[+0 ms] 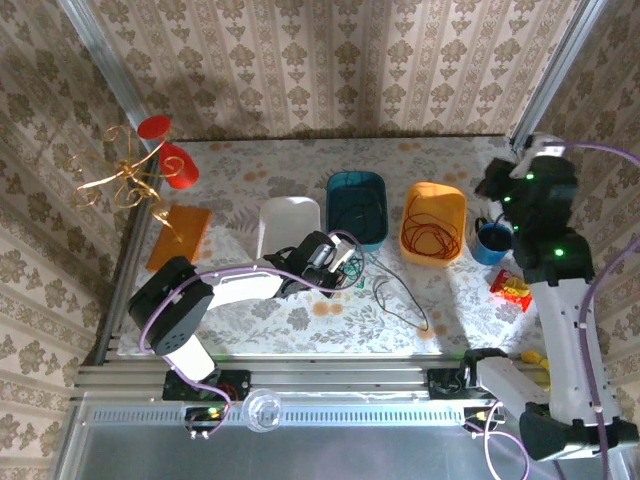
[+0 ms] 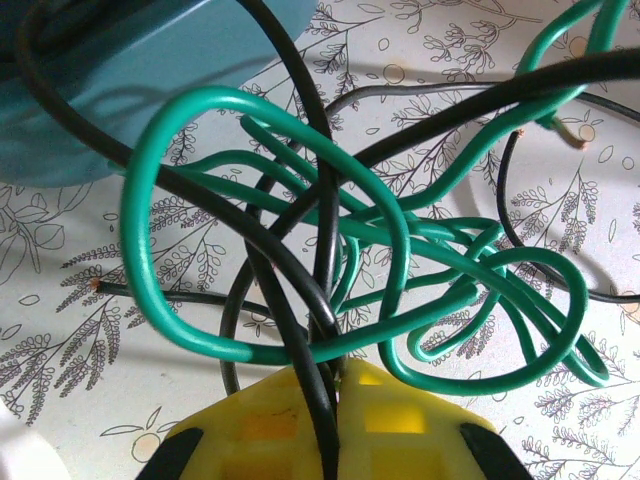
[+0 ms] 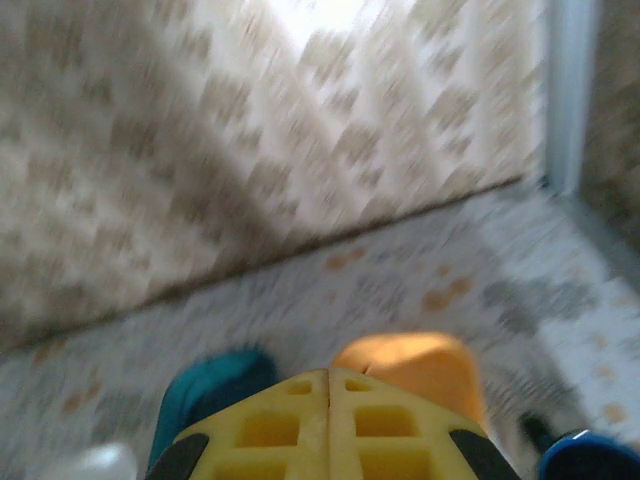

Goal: Untangle the cables

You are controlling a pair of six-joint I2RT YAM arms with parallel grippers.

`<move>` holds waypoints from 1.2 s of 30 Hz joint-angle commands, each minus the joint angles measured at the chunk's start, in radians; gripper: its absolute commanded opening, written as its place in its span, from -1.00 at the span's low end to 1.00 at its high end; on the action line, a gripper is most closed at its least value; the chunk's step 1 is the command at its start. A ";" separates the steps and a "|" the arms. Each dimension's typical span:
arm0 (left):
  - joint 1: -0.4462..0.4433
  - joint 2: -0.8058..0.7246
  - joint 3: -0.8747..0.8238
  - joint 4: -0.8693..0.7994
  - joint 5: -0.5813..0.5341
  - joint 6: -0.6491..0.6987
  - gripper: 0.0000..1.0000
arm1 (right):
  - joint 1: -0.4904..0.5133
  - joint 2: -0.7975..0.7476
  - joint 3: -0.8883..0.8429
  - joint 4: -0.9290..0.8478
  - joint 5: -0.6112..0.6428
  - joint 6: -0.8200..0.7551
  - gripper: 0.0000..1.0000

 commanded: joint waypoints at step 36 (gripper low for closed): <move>0.014 0.018 0.031 -0.064 0.010 0.001 -1.00 | 0.481 0.752 -0.305 -0.096 -0.001 0.026 -0.28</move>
